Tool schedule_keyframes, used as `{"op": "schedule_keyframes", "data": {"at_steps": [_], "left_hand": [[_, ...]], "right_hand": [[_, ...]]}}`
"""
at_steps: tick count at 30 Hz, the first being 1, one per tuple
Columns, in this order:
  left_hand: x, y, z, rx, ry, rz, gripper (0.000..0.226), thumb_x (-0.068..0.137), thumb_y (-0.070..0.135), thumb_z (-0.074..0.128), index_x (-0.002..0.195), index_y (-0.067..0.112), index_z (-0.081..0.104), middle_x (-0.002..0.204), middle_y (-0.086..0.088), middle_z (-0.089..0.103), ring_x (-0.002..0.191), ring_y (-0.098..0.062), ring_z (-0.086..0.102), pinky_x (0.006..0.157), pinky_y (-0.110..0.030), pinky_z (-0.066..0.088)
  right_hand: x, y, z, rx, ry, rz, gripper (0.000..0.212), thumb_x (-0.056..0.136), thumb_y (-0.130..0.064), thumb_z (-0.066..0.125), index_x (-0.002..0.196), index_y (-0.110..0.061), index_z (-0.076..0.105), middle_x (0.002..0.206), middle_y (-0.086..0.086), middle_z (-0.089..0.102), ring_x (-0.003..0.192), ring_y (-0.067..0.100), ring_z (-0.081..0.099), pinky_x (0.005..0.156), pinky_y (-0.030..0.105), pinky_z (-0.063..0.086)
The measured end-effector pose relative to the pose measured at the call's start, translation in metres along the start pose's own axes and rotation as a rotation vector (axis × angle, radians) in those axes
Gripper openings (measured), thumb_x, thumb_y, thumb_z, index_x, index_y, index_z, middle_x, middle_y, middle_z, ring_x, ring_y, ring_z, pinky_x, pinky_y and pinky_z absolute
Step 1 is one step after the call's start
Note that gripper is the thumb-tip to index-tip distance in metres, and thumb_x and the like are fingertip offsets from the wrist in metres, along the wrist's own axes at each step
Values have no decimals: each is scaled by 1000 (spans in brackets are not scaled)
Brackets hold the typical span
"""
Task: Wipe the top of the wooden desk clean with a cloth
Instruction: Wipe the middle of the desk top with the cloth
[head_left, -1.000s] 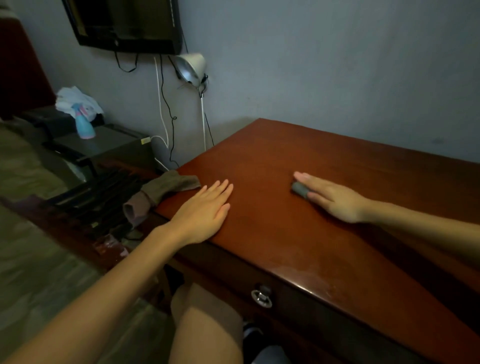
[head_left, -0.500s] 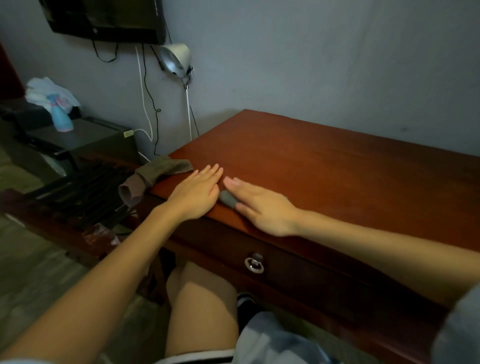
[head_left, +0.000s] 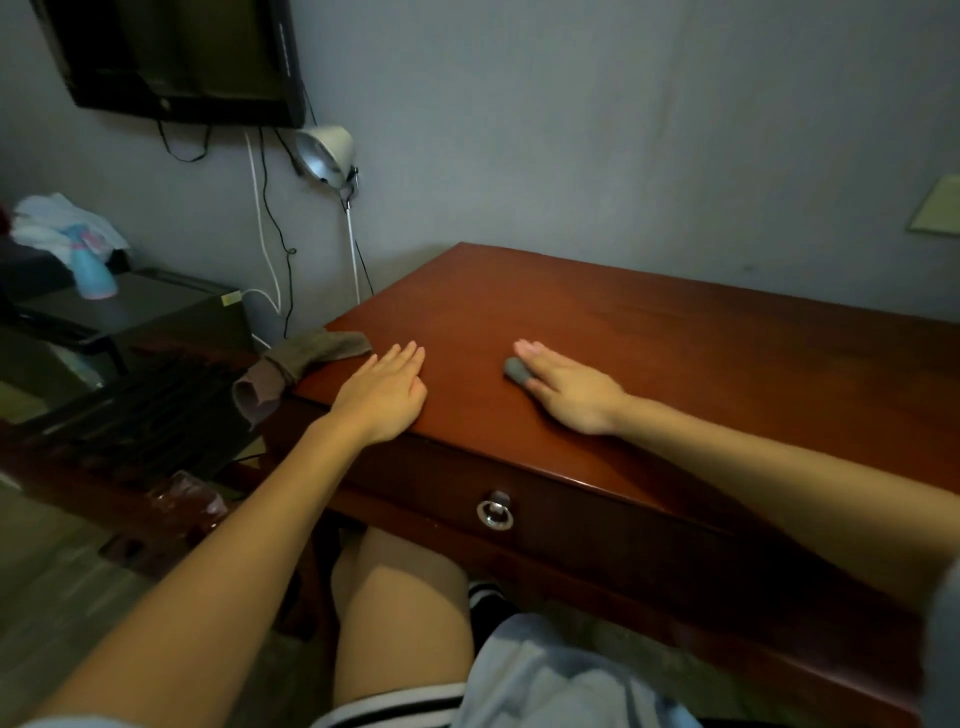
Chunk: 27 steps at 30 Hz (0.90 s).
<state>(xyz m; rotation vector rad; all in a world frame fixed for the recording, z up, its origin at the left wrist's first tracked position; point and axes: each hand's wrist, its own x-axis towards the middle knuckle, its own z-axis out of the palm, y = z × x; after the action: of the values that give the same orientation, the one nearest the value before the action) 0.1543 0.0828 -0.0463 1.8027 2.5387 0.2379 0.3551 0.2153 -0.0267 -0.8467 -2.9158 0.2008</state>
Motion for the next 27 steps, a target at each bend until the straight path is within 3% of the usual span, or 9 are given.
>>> {"op": "schedule_keyframes", "data": {"at_steps": [4,8,13,19,22,27], "left_hand": [[-6,2,3,25,17,-27,53,104,25,18,154,12,7,161,-3,3,148,-16,4,119,-30,3],[-12,3,3,16,20,-25,53,104,25,17,154,11,6,161,-4,3,148,-15,4,120,-31,4],[-10,3,1,21,14,-26,53,104,26,17,154,12,7,161,-4,3,148,-16,4,119,-32,5],[-9,13,1,-3,-17,-107,54,103,23,19,154,9,6,161,-5,1,148,-19,2,120,-35,3],[-12,23,2,-7,-20,-144,55,102,23,18,153,6,6,161,-8,0,148,-21,0,120,-37,1],[-16,40,-2,-34,-37,-192,54,103,22,20,152,3,8,160,-13,2,148,-26,2,120,-39,4]], "right_hand": [[-10,-54,17,-10,14,-169,54,103,-25,31,152,-12,11,160,3,8,147,12,7,113,15,0],[-70,-42,12,15,43,-320,54,103,-25,32,152,-15,11,159,-4,8,144,2,5,108,4,-5],[-122,20,-11,107,-28,-160,52,102,-29,33,149,-31,10,152,-22,7,139,-10,4,111,4,-1],[-64,52,-16,39,-14,38,52,104,-30,29,152,-24,11,159,-8,10,144,2,6,111,15,4],[-41,22,-5,17,-4,-9,52,104,-30,28,152,-21,11,160,-4,9,146,7,6,113,17,3],[-73,-22,9,22,15,-230,53,104,-25,31,152,-16,12,159,-4,9,144,2,6,107,6,-3]]}}
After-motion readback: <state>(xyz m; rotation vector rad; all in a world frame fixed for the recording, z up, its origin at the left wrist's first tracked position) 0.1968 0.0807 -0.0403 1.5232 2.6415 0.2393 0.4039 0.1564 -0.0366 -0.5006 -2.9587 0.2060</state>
